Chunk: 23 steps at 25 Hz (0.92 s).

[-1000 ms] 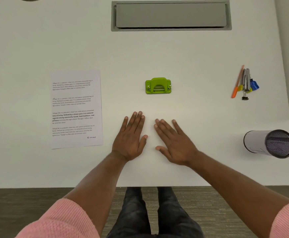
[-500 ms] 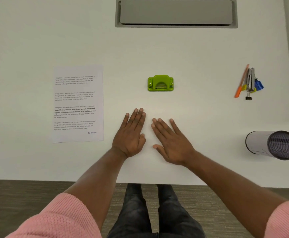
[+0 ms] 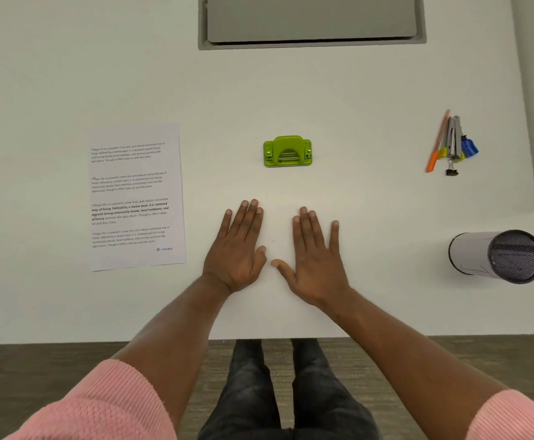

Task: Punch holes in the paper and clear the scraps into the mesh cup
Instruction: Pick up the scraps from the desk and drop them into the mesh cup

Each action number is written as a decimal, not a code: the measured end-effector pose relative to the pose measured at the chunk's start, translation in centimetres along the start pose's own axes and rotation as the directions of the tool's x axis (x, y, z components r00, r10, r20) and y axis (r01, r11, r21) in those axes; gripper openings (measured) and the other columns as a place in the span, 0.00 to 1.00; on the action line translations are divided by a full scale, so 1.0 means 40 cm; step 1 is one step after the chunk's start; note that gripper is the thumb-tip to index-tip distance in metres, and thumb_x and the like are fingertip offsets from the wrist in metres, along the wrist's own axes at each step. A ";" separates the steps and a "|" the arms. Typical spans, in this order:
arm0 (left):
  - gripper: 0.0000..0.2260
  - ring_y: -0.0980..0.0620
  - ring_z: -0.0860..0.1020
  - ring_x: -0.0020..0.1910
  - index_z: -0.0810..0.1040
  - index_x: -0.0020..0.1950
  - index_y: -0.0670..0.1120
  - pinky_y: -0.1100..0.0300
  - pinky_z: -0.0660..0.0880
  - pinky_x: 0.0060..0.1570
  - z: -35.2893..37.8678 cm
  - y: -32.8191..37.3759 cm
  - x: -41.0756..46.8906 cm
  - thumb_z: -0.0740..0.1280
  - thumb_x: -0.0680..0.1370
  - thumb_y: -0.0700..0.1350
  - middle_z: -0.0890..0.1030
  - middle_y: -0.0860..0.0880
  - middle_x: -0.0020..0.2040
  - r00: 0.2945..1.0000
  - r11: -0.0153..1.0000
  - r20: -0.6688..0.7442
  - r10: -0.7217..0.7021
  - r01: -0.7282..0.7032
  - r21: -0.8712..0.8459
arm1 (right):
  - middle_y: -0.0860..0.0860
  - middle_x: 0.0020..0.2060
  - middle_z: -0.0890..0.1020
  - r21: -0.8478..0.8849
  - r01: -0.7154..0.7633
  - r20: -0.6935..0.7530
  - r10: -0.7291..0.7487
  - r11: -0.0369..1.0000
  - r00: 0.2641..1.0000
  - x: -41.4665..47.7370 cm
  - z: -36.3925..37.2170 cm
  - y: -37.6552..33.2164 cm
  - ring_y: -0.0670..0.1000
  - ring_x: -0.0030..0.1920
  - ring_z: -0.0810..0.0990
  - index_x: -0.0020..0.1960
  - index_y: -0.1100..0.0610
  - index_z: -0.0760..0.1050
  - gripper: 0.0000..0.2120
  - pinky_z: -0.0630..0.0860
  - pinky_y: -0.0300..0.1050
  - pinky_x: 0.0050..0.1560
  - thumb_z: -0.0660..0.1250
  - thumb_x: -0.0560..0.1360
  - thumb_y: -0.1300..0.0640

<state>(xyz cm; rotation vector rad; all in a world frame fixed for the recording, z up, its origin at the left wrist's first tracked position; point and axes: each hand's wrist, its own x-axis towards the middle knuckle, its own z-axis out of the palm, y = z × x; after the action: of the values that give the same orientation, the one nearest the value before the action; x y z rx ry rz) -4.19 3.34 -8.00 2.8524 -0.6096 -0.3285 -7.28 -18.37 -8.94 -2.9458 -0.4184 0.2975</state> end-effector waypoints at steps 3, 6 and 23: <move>0.33 0.45 0.46 0.84 0.49 0.83 0.40 0.42 0.50 0.81 -0.004 0.000 0.000 0.51 0.80 0.51 0.49 0.42 0.84 1.000 1.000 0.012 -0.001 0.001 -0.006 | 0.60 0.83 0.46 0.004 0.054 -0.002 -0.054 0.999 0.999 0.011 -0.003 -0.004 0.58 0.83 0.43 0.83 0.63 0.46 0.44 0.47 0.70 0.79 0.48 0.82 0.31; 0.33 0.45 0.46 0.84 0.49 0.83 0.40 0.42 0.50 0.81 -0.011 0.002 -0.001 0.51 0.80 0.50 0.49 0.42 0.84 1.000 1.000 0.011 0.003 -0.003 -0.030 | 0.59 0.83 0.46 0.035 0.134 0.012 -0.135 0.990 0.991 0.031 -0.026 -0.018 0.56 0.83 0.43 0.83 0.62 0.46 0.42 0.45 0.66 0.80 0.48 0.82 0.32; 0.29 0.45 0.45 0.84 0.48 0.84 0.47 0.39 0.47 0.80 0.003 0.006 -0.021 0.50 0.85 0.55 0.47 0.44 0.85 0.965 0.968 -0.067 -0.252 0.252 -0.010 | 0.55 0.84 0.47 -0.035 0.312 0.071 -0.309 0.949 0.948 0.027 -0.028 -0.006 0.55 0.83 0.44 0.83 0.58 0.46 0.41 0.46 0.68 0.79 0.48 0.82 0.32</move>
<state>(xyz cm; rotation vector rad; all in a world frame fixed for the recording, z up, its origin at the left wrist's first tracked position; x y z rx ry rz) -5.07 3.48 -7.92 2.9286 -0.2319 -0.2689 -6.07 -17.97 -7.99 -2.8572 -0.8971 0.3469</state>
